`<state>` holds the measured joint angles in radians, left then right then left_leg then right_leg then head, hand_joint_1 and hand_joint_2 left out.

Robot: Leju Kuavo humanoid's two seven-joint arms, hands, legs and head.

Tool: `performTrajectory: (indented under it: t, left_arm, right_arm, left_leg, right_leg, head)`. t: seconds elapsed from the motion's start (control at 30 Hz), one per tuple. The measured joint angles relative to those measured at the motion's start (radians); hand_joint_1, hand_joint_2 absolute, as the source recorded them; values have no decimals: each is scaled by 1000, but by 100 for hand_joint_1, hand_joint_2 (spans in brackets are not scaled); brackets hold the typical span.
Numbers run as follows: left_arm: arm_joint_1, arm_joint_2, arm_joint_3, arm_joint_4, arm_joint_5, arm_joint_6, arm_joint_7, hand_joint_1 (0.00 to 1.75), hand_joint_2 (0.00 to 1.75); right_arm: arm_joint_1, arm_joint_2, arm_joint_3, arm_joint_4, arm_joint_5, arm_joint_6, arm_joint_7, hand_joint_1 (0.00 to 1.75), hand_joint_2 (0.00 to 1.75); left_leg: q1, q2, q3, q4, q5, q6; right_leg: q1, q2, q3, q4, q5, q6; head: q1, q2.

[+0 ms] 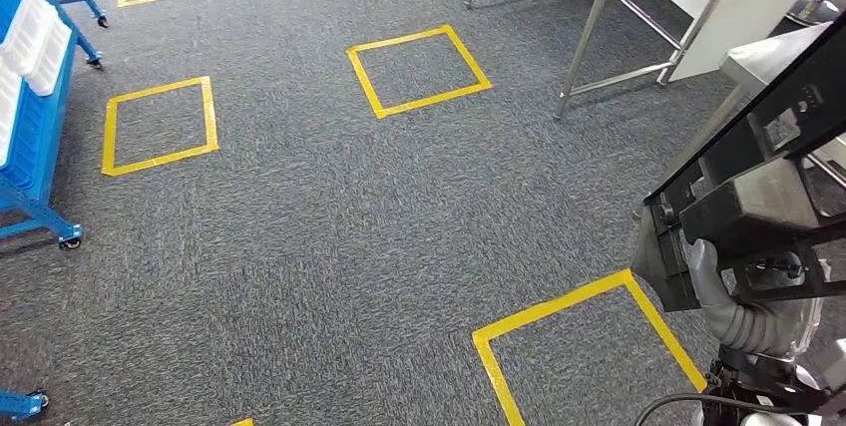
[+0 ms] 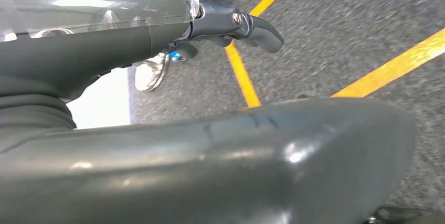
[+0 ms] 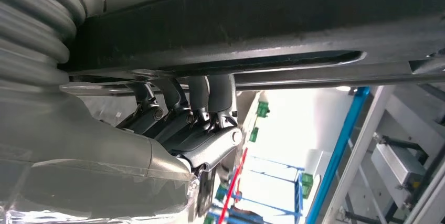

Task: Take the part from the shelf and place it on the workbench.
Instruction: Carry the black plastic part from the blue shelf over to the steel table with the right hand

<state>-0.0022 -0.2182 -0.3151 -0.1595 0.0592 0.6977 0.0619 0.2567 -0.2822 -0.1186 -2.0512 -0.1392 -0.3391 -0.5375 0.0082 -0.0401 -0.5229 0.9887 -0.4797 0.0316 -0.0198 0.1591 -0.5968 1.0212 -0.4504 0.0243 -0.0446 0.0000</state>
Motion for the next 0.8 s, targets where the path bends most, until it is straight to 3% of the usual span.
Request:
performTrajectory:
  t: [0.07,0.1,0.13,0.2,0.23,0.27,0.3,0.33,0.37,0.4,0.47,0.5,0.53,0.6,0.67,0.7,0.73,0.8]
  left_arm:
    - [0,0,0,0,-1,0,-1,0,0]
    - [1,1,1,0,-2,0,-6,0,0]
    - [2,2,3,0,-3,0,-16,0,0]
    - [10,7,12,0,-5,-2,-54,0,0]
    - [15,13,19,0,-4,-5,-74,0,0]
    - [19,18,26,0,-3,-7,-88,0,0]
    - [20,23,30,0,-3,-8,-94,0,0]
    - [21,26,34,0,-3,-8,-97,0,0]
    - [22,27,36,0,-3,-8,-97,0,0]
    - [22,29,38,0,-3,-7,-97,0,0]
    - [20,30,40,0,-3,-7,-99,0,0]
    - [19,30,40,0,-3,-7,-99,0,0]
    - [20,30,41,0,-3,-7,-99,0,0]
    - [22,32,42,0,-3,-7,-102,0,0]
    - [24,35,43,0,1,-12,-126,0,0]
    - [25,39,44,0,7,-22,-152,0,0]
    - [26,45,47,0,16,-38,-189,0,0]
    - [29,65,57,0,36,-86,-285,0,0]
  right_arm:
    - [1,-1,0,0,0,-1,0,175,175]
    - [2,-1,0,1,1,-3,0,175,175]
    - [4,-4,-2,3,1,-6,-1,175,175]
    - [11,-9,-11,8,-3,-14,-9,175,175]
    - [20,-11,-19,12,-6,-16,-14,175,175]
    - [30,-11,-26,15,-9,-18,-18,175,175]
    - [37,-11,-32,17,-10,-19,-21,175,175]
    - [43,-11,-38,19,-11,-20,-22,175,175]
    - [43,-11,-40,20,-11,-20,-23,175,175]
    - [44,-11,-42,21,-11,-20,-23,175,175]
    - [47,-11,-44,21,-11,-20,-25,175,175]
    - [49,-11,-46,21,-11,-20,-26,175,175]
    - [49,-11,-47,21,-11,-20,-26,175,175]
    - [49,-11,-48,21,-11,-20,-28,175,175]
    - [50,-11,-49,21,-11,-24,-30,175,175]
    - [56,-10,-52,21,-11,-28,-33,175,175]
    - [67,-10,-58,18,-11,-32,-39,175,175]
    - [106,-7,-80,5,-14,-35,-58,175,175]
  left_leg:
    - [-1,2,1,0,1,1]
    - [-1,5,2,-3,2,2]
    - [-3,11,3,-5,4,5]
    - [-6,34,3,-10,6,9]
    - [-7,59,3,-9,4,8]
    - [-8,85,3,-7,0,5]
    - [-9,108,5,-3,-6,0]
    - [-11,130,8,1,-13,-7]
    - [-13,139,10,4,-17,-13]
    - [-15,147,13,5,-21,-19]
    - [-15,164,20,5,-28,-30]
    - [-13,155,20,12,-36,-36]
    - [-10,132,12,36,-54,-41]
    - [-6,72,-36,144,-117,-48]
    - [-5,50,-99,275,-170,-49]
    - [-5,48,-114,305,-170,-48]
    - [-5,47,-113,295,-151,-45]
    - [-5,21,-65,178,-76,-36]
  right_leg:
    - [-1,-5,-1,2,-1,-1]
    - [0,-21,-4,7,-6,-1]
    - [2,-45,-10,20,-18,0]
    - [6,-113,-58,119,-77,5]
    - [2,-140,-70,148,-85,10]
    - [-1,-165,-64,145,-77,16]
    - [-3,-191,-39,103,-56,17]
    - [-3,-212,-6,41,-26,17]
    - [0,-224,13,6,-18,11]
    - [4,-227,18,-4,-19,4]
    - [4,-202,15,-3,-17,-9]
    - [3,-190,16,-5,-16,-15]
    - [0,-179,16,-8,-13,-22]
    - [-1,-158,15,-10,-10,-32]
    - [2,-134,13,-9,-9,-36]
    - [3,-119,13,-9,-9,-37]
    - [4,-105,14,-8,-9,-37]
    - [5,-79,17,-7,-10,-36]
  head:
    - [0,0]
    - [0,0]
    - [0,0]
    - [0,0]
    - [0,0]
    - [0,0]
    - [0,0]
    - [0,0]
    - [0,0]
    - [0,0]
    - [0,0]
    - [0,0]
    - [0,0]
    - [0,0]
    - [0,0]
    - [0,0]
    - [0,0]
    - [0,0]
